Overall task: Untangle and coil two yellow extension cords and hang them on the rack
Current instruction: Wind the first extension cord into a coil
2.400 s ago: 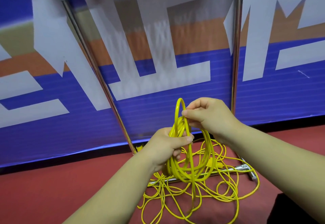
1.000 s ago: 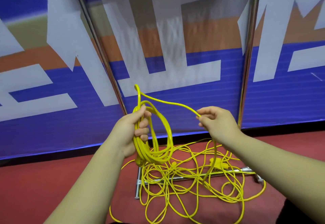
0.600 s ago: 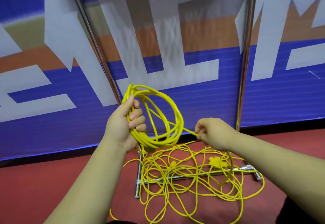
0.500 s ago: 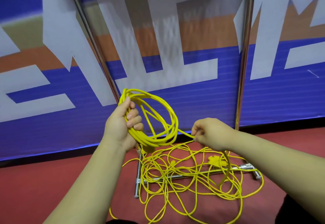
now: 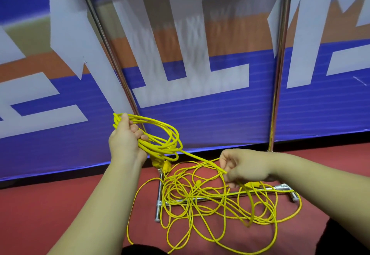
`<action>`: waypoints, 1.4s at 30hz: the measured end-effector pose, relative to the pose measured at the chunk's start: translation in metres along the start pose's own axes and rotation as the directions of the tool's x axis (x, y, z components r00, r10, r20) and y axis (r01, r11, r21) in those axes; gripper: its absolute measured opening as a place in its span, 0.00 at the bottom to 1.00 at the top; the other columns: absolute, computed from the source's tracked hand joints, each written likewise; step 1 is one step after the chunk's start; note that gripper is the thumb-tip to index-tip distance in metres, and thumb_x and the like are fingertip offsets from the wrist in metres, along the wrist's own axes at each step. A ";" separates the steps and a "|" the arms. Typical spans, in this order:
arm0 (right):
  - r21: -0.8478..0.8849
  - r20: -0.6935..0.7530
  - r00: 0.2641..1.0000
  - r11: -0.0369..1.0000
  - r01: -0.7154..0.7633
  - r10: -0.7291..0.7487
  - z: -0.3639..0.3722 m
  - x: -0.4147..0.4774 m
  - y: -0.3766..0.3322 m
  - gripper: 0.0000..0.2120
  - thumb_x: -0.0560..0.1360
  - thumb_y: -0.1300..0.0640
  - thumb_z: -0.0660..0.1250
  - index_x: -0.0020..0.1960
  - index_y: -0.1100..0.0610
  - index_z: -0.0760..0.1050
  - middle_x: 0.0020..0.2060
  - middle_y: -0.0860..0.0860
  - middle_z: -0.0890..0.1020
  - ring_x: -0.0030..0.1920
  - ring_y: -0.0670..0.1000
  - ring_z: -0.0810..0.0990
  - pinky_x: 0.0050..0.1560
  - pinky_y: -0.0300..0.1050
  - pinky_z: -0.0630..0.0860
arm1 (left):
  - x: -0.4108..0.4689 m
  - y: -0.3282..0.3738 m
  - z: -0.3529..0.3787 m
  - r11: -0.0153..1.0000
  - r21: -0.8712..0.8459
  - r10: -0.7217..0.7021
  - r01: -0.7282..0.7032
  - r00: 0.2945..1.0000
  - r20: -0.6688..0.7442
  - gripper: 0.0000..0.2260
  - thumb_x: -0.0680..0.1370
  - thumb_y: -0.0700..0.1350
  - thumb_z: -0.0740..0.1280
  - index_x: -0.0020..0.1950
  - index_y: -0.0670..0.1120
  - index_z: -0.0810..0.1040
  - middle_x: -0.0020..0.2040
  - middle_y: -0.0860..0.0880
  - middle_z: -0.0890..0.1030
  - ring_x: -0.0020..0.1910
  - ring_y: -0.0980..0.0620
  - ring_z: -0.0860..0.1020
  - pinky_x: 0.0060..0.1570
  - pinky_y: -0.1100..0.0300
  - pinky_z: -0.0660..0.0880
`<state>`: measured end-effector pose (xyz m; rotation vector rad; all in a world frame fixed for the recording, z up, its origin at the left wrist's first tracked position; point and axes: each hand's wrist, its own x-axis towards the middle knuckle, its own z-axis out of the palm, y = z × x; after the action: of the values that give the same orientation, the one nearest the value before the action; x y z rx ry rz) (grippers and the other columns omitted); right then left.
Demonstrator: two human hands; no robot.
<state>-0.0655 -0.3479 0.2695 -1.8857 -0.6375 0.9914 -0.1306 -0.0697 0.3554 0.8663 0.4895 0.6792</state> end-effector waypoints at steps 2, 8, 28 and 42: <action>-0.077 0.004 0.999 0.996 -0.051 0.052 -0.001 0.000 0.006 0.11 0.76 0.69 0.66 0.50 0.58 0.67 0.37 0.60 0.82 0.35 0.56 0.80 0.32 0.43 0.70 | 0.001 -0.003 -0.002 0.999 0.042 0.035 -0.034 0.999 -0.025 0.13 0.83 0.51 0.64 0.39 0.48 0.70 0.27 0.54 0.64 0.21 0.58 0.61 0.22 0.66 0.63; -0.024 -0.129 0.984 0.993 0.119 -0.121 -0.007 0.001 -0.013 0.09 0.76 0.69 0.69 0.48 0.58 0.73 0.34 0.51 0.83 0.29 0.47 0.76 0.29 0.38 0.68 | -0.004 -0.028 -0.008 0.937 0.330 0.102 -0.117 0.993 0.062 0.08 0.82 0.45 0.65 0.48 0.42 0.76 0.30 0.50 0.76 0.23 0.53 0.68 0.26 0.61 0.69; 0.015 -0.358 0.872 0.931 0.364 -0.335 -0.038 -0.038 -0.054 0.10 0.73 0.65 0.75 0.48 0.58 0.74 0.35 0.61 0.84 0.32 0.52 0.78 0.34 0.42 0.75 | -0.067 -0.078 0.022 0.766 0.640 -0.524 0.058 0.632 0.570 0.09 0.81 0.43 0.66 0.58 0.38 0.77 0.52 0.40 0.85 0.20 0.58 0.63 0.24 0.64 0.68; 0.301 -0.229 0.931 0.889 0.344 -0.283 -0.050 -0.045 -0.042 0.08 0.76 0.72 0.66 0.47 0.60 0.73 0.38 0.58 0.83 0.40 0.53 0.81 0.50 0.47 0.77 | -0.026 -0.020 0.024 0.929 0.350 -0.298 0.121 0.806 0.511 0.06 0.79 0.43 0.64 0.48 0.41 0.78 0.37 0.50 0.75 0.18 0.61 0.62 0.20 0.68 0.65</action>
<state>-0.0504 -0.3853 0.3376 -1.4894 -0.6007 0.6607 -0.1267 -0.1098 0.3553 1.2266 0.1506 0.1159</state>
